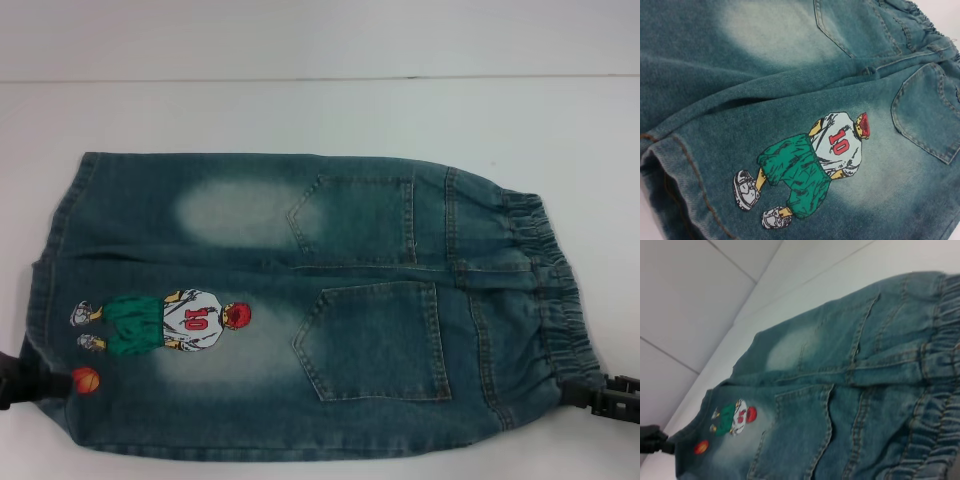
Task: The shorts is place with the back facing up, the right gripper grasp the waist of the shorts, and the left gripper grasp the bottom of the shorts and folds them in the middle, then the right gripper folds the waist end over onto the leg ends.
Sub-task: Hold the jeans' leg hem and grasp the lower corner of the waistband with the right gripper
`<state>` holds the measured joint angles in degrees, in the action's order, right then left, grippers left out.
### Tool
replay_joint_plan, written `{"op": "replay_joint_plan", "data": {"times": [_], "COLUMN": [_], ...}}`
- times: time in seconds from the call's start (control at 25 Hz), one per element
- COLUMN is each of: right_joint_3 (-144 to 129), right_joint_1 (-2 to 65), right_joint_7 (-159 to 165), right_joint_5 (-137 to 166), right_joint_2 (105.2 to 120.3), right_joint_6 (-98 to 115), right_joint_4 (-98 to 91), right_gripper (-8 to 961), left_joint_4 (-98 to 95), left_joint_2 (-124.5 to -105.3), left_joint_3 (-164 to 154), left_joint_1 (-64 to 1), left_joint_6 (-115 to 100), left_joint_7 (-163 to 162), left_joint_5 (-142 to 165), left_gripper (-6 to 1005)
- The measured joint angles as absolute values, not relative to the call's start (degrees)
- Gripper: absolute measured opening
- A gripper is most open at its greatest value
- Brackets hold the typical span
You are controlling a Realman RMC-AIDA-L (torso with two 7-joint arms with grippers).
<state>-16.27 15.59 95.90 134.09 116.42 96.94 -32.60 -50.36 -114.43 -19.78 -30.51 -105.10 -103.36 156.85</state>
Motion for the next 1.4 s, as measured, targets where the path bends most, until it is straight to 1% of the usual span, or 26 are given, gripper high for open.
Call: {"op": "replay_joint_plan", "data": {"times": [0.24, 0.56, 0.88, 1.4], "right_joint_3": [-16.12, -16.38, -16.04, -15.65], "right_joint_1": [15.42, 16.73, 15.92, 15.91], "right_joint_7": [95.7, 95.47, 95.45, 95.82], "right_joint_5": [134.01, 134.04, 134.08, 133.74], "right_joint_2": [116.26, 116.57, 116.54, 116.3], "right_joint_6": [97.09, 97.27, 97.41, 97.21], "right_joint_4": [-32.6, -32.61, -32.64, -33.22], "right_gripper": [912, 911, 905, 343], "left_joint_4": [-50.36, -50.36, -50.36, -50.36], "left_joint_2": [-114.52, -114.51, -114.51, -114.61], "left_joint_3": [-19.78, -19.78, -19.77, -19.78], "left_joint_1": [-30.5, -30.57, -30.57, -30.6], "left_joint_6": [-105.19, -105.24, -105.3, -105.29], "left_joint_7": [-103.36, -103.36, -103.36, -103.36], "left_joint_5": [156.77, 156.14, 156.13, 156.15], "left_gripper": [20, 19, 19, 19]}}
